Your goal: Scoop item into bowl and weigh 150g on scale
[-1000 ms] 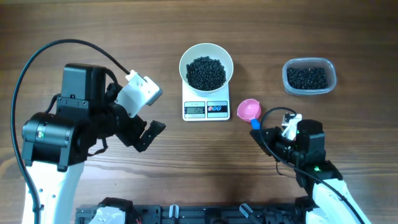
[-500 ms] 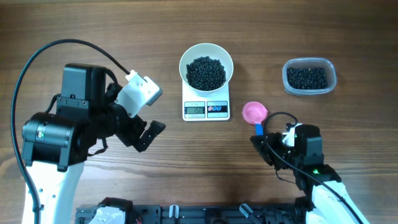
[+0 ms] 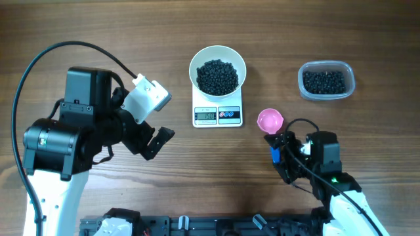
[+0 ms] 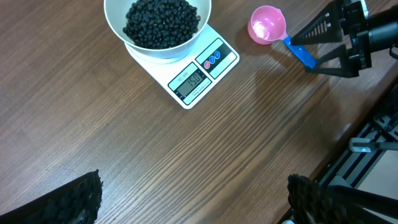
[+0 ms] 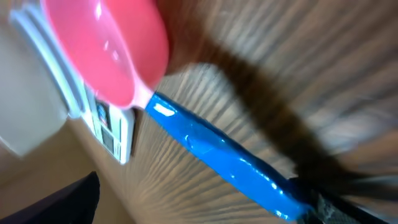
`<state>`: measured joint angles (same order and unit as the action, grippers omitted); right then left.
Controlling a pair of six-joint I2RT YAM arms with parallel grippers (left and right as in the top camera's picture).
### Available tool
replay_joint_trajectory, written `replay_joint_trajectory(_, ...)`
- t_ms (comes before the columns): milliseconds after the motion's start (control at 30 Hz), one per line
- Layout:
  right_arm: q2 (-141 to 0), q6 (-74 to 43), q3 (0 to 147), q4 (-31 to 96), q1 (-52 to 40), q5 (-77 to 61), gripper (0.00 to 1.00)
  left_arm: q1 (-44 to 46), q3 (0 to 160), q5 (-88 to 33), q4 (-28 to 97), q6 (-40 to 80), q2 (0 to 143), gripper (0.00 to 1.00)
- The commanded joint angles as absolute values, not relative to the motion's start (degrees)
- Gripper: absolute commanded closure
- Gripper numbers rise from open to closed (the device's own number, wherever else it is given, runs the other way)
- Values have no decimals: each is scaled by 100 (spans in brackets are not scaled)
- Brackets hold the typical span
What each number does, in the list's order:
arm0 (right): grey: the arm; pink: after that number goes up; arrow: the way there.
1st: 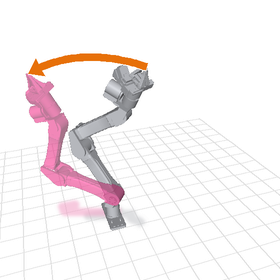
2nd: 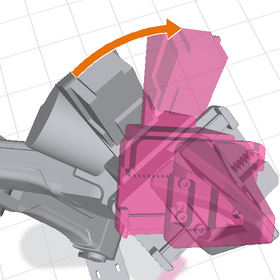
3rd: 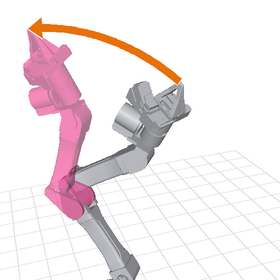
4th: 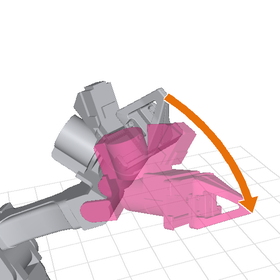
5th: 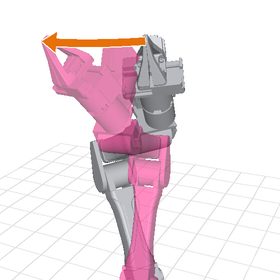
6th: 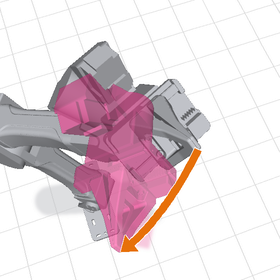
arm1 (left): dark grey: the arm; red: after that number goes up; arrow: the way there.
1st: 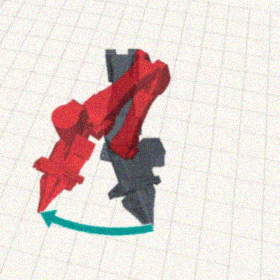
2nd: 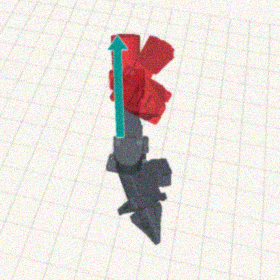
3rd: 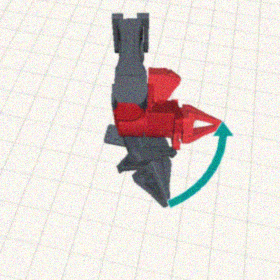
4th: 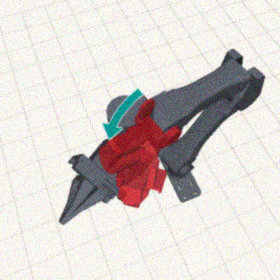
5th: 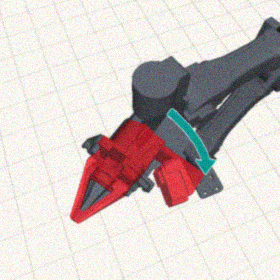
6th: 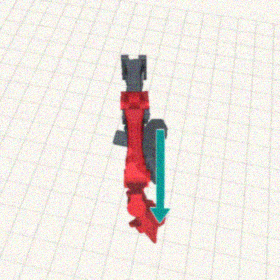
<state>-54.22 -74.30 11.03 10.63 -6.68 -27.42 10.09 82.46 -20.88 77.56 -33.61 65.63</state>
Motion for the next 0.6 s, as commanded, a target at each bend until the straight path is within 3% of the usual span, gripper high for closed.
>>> replay_joint_trajectory(0,-5522,-8088,1033,1868,-666,-1439,0,967,8315,-2158,7745,-3426,6558,0)
replay_joint_trajectory(333,-5299,-8062,2825,5017,-668,1398,0,967,8315,-2158,7745,-3426,6558,0)
replay_joint_trajectory(433,-5286,-7142,3518,4755,-668,1737,0,967,8315,-2158,7745,-3426,6558,0)
replay_joint_trajectory(567,-5286,-5085,4147,3232,-668,1127,0,967,8315,-2158,7745,-3426,6558,0)
